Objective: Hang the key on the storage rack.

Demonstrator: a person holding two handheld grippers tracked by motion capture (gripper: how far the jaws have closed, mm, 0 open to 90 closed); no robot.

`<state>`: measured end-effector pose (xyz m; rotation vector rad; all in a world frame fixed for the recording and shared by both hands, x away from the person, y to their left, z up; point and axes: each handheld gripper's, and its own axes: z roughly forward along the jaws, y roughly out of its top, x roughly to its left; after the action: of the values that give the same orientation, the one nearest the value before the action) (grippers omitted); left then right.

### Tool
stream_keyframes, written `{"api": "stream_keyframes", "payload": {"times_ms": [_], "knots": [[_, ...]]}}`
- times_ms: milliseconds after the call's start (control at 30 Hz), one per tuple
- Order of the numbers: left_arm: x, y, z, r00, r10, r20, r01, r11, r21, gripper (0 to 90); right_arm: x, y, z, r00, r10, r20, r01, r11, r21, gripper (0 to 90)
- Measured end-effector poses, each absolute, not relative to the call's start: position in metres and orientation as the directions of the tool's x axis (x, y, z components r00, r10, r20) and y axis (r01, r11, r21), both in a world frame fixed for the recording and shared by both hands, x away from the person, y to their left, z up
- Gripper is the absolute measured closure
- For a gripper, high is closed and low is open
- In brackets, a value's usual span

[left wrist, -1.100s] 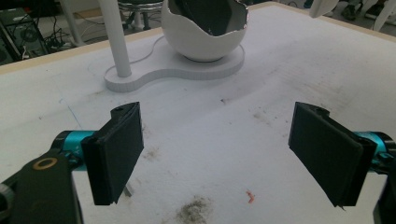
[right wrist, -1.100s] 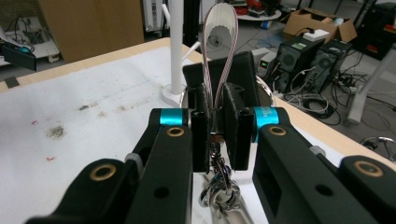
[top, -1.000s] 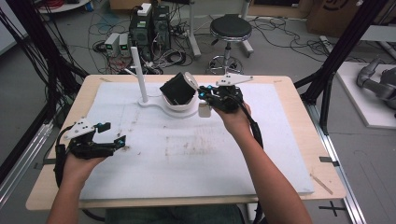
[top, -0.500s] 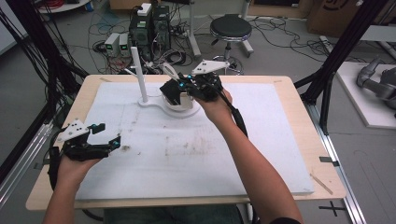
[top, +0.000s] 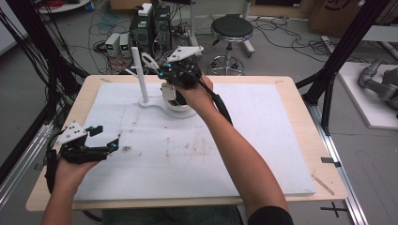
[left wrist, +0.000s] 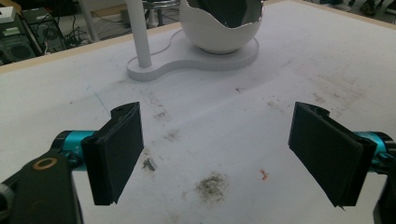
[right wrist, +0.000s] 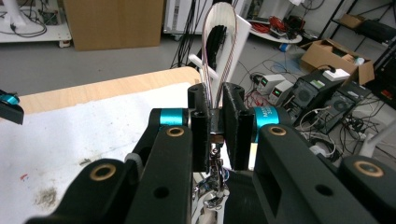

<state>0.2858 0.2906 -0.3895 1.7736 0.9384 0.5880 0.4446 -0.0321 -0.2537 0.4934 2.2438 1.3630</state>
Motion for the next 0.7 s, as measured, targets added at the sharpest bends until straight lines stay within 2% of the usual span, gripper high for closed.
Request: {"api": "stream_keyframes", "payload": {"times_ms": [433, 700], "knots": [[0.287, 0.29, -0.391, 0.583, 0.812, -0.029, 0.328, -0.202, 0.923, 17.9, 0.452, 0.016, -0.238, -0.837, 0.471, -0.277, 0.012, 0.522, 0.853, 82.7], [0.286, 0.289, -0.39, 0.584, 0.811, -0.03, 0.325, -0.2, 0.924, 17.9, 0.46, 0.034, -0.248, -0.837, 0.468, -0.284, 0.022, 0.548, 0.836, 82.7]]}}
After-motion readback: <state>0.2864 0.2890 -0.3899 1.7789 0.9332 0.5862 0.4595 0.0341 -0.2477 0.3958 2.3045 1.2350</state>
